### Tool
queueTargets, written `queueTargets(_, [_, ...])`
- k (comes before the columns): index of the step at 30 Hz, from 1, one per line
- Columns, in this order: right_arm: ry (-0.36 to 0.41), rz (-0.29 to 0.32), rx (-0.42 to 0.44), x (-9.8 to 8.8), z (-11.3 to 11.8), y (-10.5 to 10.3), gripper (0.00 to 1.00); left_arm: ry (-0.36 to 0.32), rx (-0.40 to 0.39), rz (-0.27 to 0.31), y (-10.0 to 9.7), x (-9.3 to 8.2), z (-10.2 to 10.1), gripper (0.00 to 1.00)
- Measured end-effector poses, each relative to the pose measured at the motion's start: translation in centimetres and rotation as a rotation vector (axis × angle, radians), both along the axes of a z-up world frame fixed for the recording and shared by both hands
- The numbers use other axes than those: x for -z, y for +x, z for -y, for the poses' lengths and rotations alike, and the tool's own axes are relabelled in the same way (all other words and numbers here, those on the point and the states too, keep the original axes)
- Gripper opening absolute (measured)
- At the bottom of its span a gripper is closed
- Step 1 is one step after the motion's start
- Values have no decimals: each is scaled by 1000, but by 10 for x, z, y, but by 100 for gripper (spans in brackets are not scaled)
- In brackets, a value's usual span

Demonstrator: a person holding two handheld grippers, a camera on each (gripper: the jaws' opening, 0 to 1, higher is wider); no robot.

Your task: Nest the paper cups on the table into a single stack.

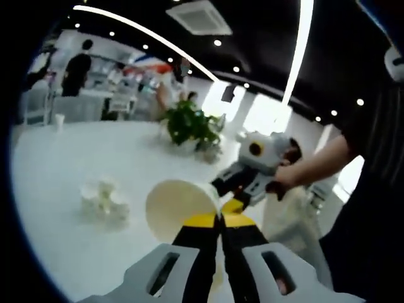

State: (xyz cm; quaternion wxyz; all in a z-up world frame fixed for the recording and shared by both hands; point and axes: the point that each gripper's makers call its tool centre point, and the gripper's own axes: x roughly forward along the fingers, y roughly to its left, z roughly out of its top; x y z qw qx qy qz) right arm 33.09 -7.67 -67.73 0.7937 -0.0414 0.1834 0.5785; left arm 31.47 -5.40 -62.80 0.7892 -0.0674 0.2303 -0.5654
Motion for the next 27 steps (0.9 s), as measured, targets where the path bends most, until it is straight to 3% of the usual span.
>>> queueTargets(9, [8, -1, 23, -1, 3, -1, 28, 66, 36, 25, -5, -2, 3, 0])
queueTargets(19, [-5, 44, 36, -5, 7, -4, 45, 139, 72, 31, -8, -3, 2, 0])
queueTargets(27, [-26, 82, 25, -2, 3, -11, 58, 269, 156, 58, -14, 0, -1, 0])
